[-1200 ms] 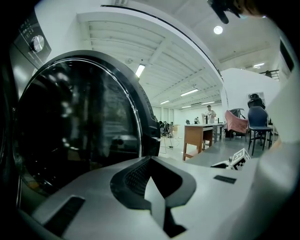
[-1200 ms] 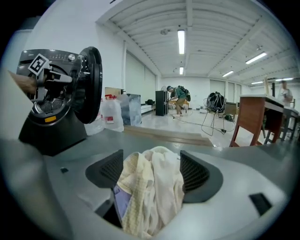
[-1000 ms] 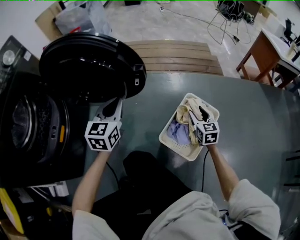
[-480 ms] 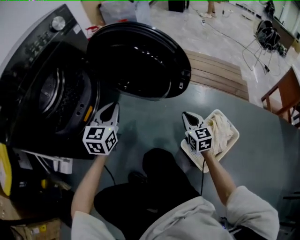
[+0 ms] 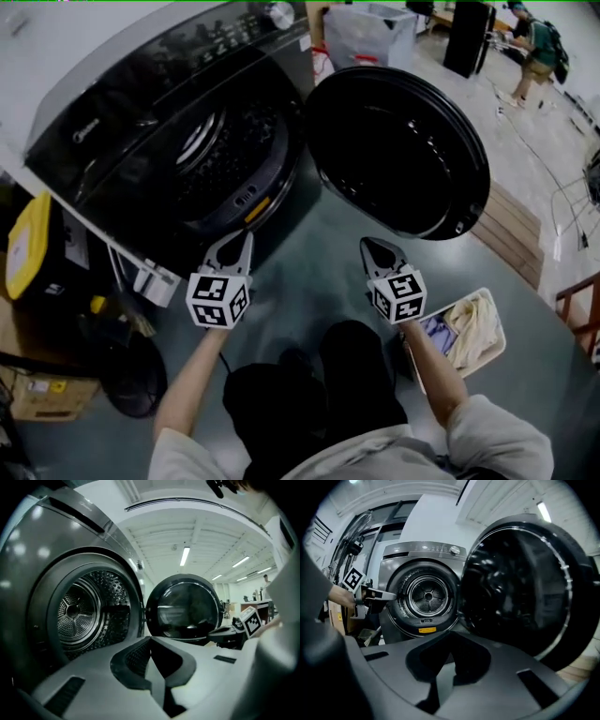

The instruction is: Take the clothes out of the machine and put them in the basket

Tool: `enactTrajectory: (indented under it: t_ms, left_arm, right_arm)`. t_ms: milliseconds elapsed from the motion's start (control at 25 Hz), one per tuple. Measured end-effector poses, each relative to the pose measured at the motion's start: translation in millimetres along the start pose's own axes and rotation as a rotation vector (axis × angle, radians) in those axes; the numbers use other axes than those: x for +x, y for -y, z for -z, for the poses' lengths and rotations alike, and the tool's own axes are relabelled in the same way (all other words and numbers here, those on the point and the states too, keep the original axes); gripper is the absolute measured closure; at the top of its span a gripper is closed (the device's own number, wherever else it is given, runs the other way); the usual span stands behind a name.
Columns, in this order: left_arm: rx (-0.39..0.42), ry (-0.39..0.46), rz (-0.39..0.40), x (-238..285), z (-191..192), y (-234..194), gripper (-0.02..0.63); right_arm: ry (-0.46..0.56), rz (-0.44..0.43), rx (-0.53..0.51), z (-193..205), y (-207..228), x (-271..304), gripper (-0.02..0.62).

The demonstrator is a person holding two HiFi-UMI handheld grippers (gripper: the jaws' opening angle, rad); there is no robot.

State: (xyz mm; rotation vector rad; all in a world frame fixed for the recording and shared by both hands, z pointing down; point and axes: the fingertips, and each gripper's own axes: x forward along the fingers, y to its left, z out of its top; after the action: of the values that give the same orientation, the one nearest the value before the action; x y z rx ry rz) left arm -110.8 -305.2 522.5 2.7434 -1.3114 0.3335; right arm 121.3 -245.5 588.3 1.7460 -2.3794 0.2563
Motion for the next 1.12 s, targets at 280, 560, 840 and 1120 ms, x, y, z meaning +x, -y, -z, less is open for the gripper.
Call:
enactTrajectory:
  t_ms: [280,560,840,1120]
  left_arm:
    - [-0.097,-0.029,-0.087,-10.5,20.4,-48.9,0.586]
    - [-0.109,-0.075,-0.097,-12.7,-28.4,-48.3,0.586]
    - [-0.163,-0.126,-0.068,-36.2,-126.0,-30.5,0.586]
    - [-0.228,-0.129,-0.051,-67.4,-254.2,-31.6,0.586]
  right_arm:
    - [-0.007,-0.086,-0.052,-47.4,-37.4,61.5,0.572]
    - [-0.057,-0.104,0.005,-122.6,-48.3,71.0,0.572]
    - [-0.116,-0.092,-0.004,-229.8,-57.7,36.2,0.572]
    - [-0.14,-0.066,0.041,-363.2,-60.5,-2.1,0.572]
